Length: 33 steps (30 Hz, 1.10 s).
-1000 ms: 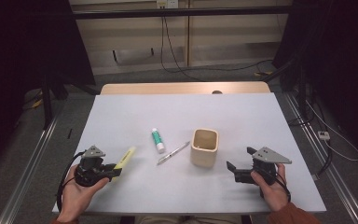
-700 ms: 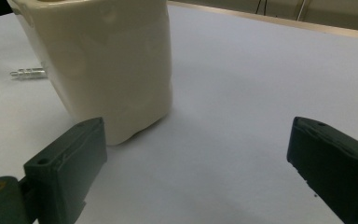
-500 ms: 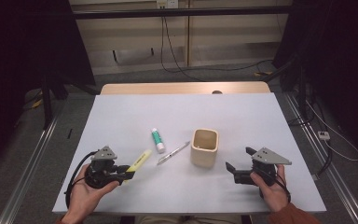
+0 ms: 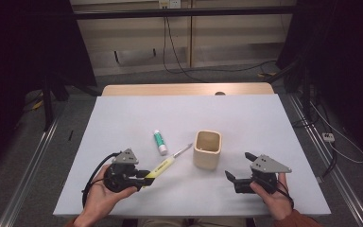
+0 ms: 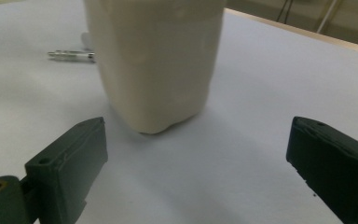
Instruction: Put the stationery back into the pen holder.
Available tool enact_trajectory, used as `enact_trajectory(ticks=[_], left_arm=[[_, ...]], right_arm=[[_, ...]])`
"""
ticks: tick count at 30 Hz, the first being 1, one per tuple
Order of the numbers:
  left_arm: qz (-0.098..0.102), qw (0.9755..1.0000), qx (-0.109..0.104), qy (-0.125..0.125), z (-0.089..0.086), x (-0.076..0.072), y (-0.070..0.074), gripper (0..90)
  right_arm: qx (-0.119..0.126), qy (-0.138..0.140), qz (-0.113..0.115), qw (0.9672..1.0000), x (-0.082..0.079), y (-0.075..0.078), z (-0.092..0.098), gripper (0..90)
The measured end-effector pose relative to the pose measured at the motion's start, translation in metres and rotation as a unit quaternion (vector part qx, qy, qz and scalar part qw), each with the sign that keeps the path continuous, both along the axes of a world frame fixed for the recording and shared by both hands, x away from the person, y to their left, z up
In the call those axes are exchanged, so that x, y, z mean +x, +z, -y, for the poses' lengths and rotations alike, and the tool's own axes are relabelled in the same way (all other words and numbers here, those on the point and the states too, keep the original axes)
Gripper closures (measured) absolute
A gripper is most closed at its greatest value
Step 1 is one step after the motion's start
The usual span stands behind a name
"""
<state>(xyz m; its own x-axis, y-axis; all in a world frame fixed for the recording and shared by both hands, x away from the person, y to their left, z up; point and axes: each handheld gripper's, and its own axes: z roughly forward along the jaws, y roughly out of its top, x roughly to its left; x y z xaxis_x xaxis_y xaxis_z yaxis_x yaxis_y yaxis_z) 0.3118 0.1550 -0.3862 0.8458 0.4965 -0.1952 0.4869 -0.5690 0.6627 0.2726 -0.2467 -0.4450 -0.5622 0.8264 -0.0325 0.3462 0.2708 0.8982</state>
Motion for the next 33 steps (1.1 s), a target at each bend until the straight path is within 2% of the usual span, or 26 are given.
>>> enact_trajectory(ticks=[4,7,8,11,13,16,19,20,22,23,31,33], left_arm=[[0.001,0.9998,0.006,-0.021,0.012,-0.005,0.002,67.4],[0.001,0.9994,0.008,-0.035,0.022,-0.006,0.003,67.4],[0.0,0.9991,0.008,-0.042,0.025,-0.006,0.004,67.4],[-0.002,0.9986,0.008,-0.053,0.037,-0.006,0.005,67.4],[0.0,0.9976,0.014,-0.067,0.043,-0.003,0.006,67.4],[-0.003,0.9974,0.013,-0.071,0.051,-0.002,0.006,67.4],[-0.001,0.9963,0.021,-0.084,0.058,0.0,0.007,67.4],[-0.001,0.9955,0.026,-0.091,0.061,0.001,0.008,67.4],[-0.001,0.9949,0.03,-0.096,0.065,0.002,0.008,67.4],[-0.003,0.9949,0.03,-0.096,0.068,0.002,0.008,67.3],[-0.013,0.992,0.036,-0.12,0.086,0.004,0.004,67.4],[-0.016,0.9915,0.037,-0.124,0.091,0.005,0.003,67.4]], right_arm=[[-0.015,0.017,0.008,0.9997,-0.004,0.0,-0.008,5.3],[-0.049,0.027,0.022,0.9982,-0.008,0.0,-0.015,4.8],[-0.059,0.04,0.022,0.9972,-0.009,0.001,-0.019,4.0],[-0.075,0.052,0.029,0.9954,-0.012,0.001,-0.026,4.9],[-0.081,0.061,0.029,0.9944,-0.014,0.001,-0.029,4.9],[-0.083,0.069,0.03,0.9937,-0.015,0.001,-0.033,5.5],[-0.092,0.07,0.034,0.9927,-0.016,0.001,-0.035,6.3],[-0.097,0.071,0.036,0.992,-0.016,0.0,-0.035,7.1],[-0.125,0.071,0.05,0.9883,-0.019,0.0,-0.038,8.2],[-0.131,0.073,0.053,0.9873,-0.019,0.0,-0.039,8.7],[-0.157,0.086,0.066,0.9817,-0.022,-0.001,-0.045,12.2],[-0.169,0.089,0.069,0.9791,-0.022,-0.002,-0.047,13.1]])
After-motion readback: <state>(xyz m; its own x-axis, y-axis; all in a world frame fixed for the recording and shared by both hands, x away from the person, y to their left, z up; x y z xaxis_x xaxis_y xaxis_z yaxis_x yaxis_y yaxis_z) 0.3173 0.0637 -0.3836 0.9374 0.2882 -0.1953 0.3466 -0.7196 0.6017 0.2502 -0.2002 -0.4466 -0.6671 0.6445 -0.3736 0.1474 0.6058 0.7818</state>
